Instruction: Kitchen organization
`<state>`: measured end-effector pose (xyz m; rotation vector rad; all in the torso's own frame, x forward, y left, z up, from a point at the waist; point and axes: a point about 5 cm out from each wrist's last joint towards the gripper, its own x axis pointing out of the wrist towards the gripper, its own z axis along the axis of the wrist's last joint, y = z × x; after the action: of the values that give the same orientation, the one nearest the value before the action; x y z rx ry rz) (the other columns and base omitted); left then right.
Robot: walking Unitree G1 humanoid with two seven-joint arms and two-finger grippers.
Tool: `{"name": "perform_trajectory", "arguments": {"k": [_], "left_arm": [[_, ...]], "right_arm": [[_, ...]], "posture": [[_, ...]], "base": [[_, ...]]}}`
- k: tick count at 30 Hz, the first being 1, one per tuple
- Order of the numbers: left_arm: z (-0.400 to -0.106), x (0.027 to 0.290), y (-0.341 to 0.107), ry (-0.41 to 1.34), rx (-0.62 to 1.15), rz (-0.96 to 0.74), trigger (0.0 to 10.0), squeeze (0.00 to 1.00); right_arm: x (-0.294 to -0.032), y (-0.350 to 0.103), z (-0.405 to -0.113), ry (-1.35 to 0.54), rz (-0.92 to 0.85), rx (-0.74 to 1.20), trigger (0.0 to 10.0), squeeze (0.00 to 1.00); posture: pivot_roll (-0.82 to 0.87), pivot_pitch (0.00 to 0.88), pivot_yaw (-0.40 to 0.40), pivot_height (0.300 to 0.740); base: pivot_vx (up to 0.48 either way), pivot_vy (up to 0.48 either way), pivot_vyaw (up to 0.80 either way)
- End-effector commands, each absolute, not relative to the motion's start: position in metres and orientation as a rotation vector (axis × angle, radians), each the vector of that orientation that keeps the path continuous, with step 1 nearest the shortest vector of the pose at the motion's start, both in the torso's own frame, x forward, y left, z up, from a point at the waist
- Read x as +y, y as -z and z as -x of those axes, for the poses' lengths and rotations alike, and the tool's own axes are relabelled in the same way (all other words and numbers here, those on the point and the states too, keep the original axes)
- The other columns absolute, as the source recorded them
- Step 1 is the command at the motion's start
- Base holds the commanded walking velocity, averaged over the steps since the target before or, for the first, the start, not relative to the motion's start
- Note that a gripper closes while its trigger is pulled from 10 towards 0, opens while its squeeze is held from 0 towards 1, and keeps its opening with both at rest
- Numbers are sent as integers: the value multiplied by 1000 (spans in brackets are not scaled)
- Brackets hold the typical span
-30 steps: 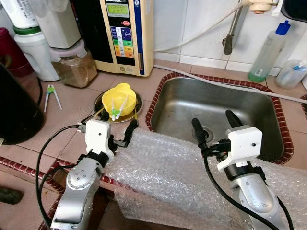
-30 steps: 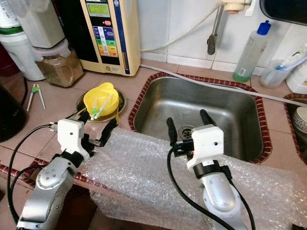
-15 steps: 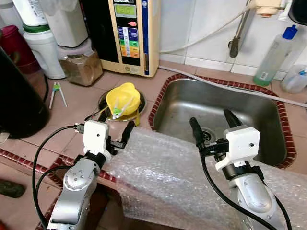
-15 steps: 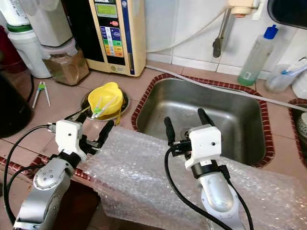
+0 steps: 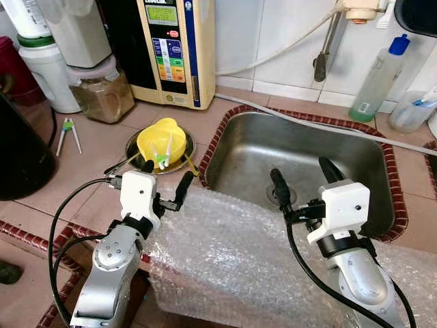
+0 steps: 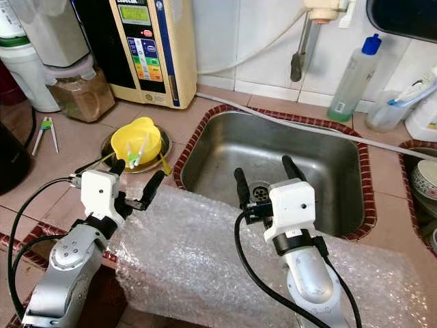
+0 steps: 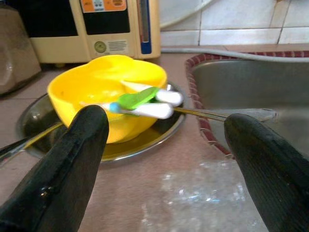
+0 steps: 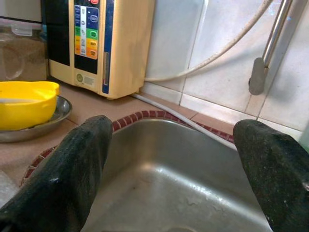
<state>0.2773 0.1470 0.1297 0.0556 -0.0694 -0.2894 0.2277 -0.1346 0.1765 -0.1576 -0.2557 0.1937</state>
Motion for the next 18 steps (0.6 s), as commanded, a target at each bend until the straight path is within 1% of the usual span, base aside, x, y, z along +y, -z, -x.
{"name": "perform_trajectory", "arguments": {"k": [1,16,18], "left_arm": [[-276,148,-132,298,-74,-67,10000,0],[-275,148,-132,292,-75,-70,10000,0],[-275,152,-134,257,-89,-79,10000,0]], "right_arm": [[-134,-174,-227,-196,159,-249,10000,0],[-134,-174,-228,-195,160,-252,10000,0],[-134,-174,-228,-198,163,-251,10000,0]], "posture": [[-44,99,61,740],[-41,100,61,740],[-40,100,59,740]], "base": [[0,0,0],[0,-323,0],[0,0,0]]}}
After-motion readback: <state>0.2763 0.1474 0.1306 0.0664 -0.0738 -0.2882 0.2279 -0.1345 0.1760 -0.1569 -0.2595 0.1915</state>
